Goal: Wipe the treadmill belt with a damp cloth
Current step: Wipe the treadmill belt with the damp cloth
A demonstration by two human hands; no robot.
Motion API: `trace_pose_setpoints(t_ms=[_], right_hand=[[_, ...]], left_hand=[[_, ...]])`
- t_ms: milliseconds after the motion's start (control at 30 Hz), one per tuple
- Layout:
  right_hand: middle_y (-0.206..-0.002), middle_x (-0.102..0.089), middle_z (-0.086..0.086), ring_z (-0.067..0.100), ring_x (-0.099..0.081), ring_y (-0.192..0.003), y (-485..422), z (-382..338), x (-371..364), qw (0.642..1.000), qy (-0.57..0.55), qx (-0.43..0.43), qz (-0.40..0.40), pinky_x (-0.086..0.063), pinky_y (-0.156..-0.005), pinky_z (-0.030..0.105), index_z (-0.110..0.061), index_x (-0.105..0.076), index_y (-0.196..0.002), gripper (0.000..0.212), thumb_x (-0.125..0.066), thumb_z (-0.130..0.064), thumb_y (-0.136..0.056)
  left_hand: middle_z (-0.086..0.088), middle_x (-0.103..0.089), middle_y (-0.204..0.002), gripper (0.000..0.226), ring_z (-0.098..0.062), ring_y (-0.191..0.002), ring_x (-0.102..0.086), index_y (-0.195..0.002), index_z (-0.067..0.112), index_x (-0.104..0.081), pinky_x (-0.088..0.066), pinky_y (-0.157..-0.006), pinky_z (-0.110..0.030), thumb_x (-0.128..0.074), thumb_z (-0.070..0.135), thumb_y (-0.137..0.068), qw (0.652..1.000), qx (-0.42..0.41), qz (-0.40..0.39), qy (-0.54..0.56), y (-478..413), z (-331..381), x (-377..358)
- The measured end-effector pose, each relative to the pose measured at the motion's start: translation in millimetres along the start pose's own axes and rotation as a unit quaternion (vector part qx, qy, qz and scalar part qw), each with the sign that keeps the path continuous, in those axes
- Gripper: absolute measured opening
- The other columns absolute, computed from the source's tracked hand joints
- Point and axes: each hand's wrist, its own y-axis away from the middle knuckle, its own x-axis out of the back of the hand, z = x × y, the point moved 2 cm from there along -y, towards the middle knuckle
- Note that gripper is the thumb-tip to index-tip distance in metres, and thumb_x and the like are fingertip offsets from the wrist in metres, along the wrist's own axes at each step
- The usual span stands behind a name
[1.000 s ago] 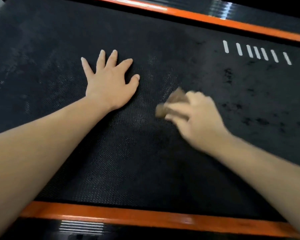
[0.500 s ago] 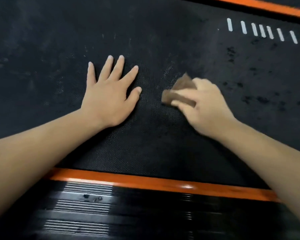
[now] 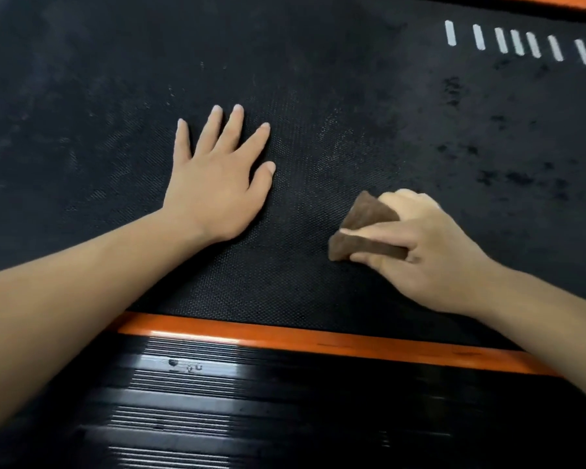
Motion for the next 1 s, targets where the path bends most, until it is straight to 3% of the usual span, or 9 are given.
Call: trace_pose_setpoints(t_ms=[100,200,400,500,600,667,867,933,1000], right_hand=[[-0.085,-0.052,-0.003,0.019,-0.046,-0.083,-21.9,-43.3,-28.0,0.995,-0.026,0.087,-0.038,-0.039,-0.074,0.040,-0.036,-0.077,-0.111,0.025,-0.062,-0.046,-0.093],[-0.086,-0.043,-0.009,0.013,-0.040,-0.085,-30.6,-71.4,-42.2,0.982,-0.031,0.150,-0.110,-0.036,-0.076,0.038,-0.036,-0.075,-0.115,0.027,-0.060,-0.046,-0.095],[-0.094,-0.054,-0.006,0.016,-0.049,-0.086,36.9,-9.7,11.2,0.985,-0.039,0.102,-0.131,-0.040,-0.074,0.042,-0.036,-0.074,-0.117,0.024,-0.061,-0.044,-0.098],[-0.090,-0.054,-0.001,0.021,-0.049,-0.082,31.2,9.9,16.9,0.992,-0.020,0.092,-0.086,-0.040,-0.071,0.041,-0.033,-0.076,-0.115,0.027,-0.059,-0.044,-0.096],[-0.091,-0.055,0.005,0.034,-0.055,-0.088,-13.9,49.0,24.6,0.998,0.026,-0.045,0.032,-0.042,-0.076,0.042,-0.033,-0.076,-0.108,0.029,-0.057,-0.049,-0.094],[-0.096,-0.058,0.007,0.035,-0.057,-0.093,-15.0,55.2,20.3,0.993,0.028,-0.098,0.066,-0.047,-0.082,0.046,-0.039,-0.075,-0.111,0.027,-0.058,-0.051,-0.093],[-0.087,-0.050,-0.002,0.018,-0.045,-0.079,36.7,7.3,9.7,0.997,-0.019,0.059,-0.051,-0.037,-0.070,0.038,-0.029,-0.076,-0.116,0.031,-0.062,-0.045,-0.094],[-0.087,-0.045,-0.005,0.021,-0.047,-0.080,10.4,31.9,15.8,0.999,0.028,0.029,0.002,-0.035,-0.071,0.036,-0.028,-0.076,-0.114,0.031,-0.061,-0.047,-0.094],[-0.087,-0.049,0.000,0.029,-0.052,-0.084,-16.1,58.1,21.4,0.994,0.054,-0.054,0.072,-0.042,-0.075,0.040,-0.028,-0.077,-0.111,0.030,-0.061,-0.046,-0.093]], left_hand=[[-0.006,-0.011,-0.173,0.068,-0.030,-0.159,-0.002,-0.162,0.033,-0.025,0.003,-0.124,-0.062,-0.016,0.058,-0.099,1.000,0.004,0.001,-0.004,-1.4,0.3,1.2],[-0.006,-0.013,-0.173,0.065,-0.029,-0.159,-0.003,-0.161,0.033,-0.027,0.003,-0.125,-0.061,-0.020,0.057,-0.101,1.000,0.007,0.001,0.007,-1.2,0.4,2.2],[-0.005,-0.014,-0.172,0.056,-0.027,-0.159,-0.001,-0.160,0.032,-0.032,0.006,-0.123,-0.064,-0.030,0.052,-0.107,0.999,0.026,-0.007,0.045,-1.9,3.3,7.5],[-0.010,-0.017,-0.171,0.052,-0.030,-0.159,-0.002,-0.154,0.029,-0.039,0.008,-0.121,-0.067,-0.035,0.048,-0.106,0.996,0.055,0.001,0.077,-9.7,19.1,10.1],[-0.011,-0.018,-0.170,0.050,-0.031,-0.159,-0.003,-0.152,0.027,-0.041,0.009,-0.122,-0.066,-0.037,0.045,-0.106,0.996,0.031,0.002,0.083,-29.8,42.8,8.1],[-0.008,-0.016,-0.171,0.049,-0.031,-0.159,-0.001,-0.153,0.029,-0.040,0.009,-0.121,-0.067,-0.035,0.045,-0.107,0.994,0.043,-0.006,0.099,-43.6,54.7,5.4],[-0.008,-0.009,-0.173,0.056,-0.033,-0.159,0.003,-0.158,0.033,-0.030,0.009,-0.119,-0.071,-0.029,0.050,-0.105,0.996,0.066,0.010,0.053,-46.0,65.4,-7.0],[-0.008,-0.010,-0.172,0.056,-0.032,-0.159,0.002,-0.158,0.032,-0.029,0.008,-0.119,-0.071,-0.030,0.050,-0.105,0.996,0.070,0.011,0.051,-47.2,64.7,-6.2],[-0.007,-0.014,-0.171,0.054,-0.031,-0.159,-0.001,-0.156,0.032,-0.032,0.007,-0.118,-0.074,-0.032,0.049,-0.104,0.996,0.074,0.005,0.046,-48.2,64.0,-4.7]])
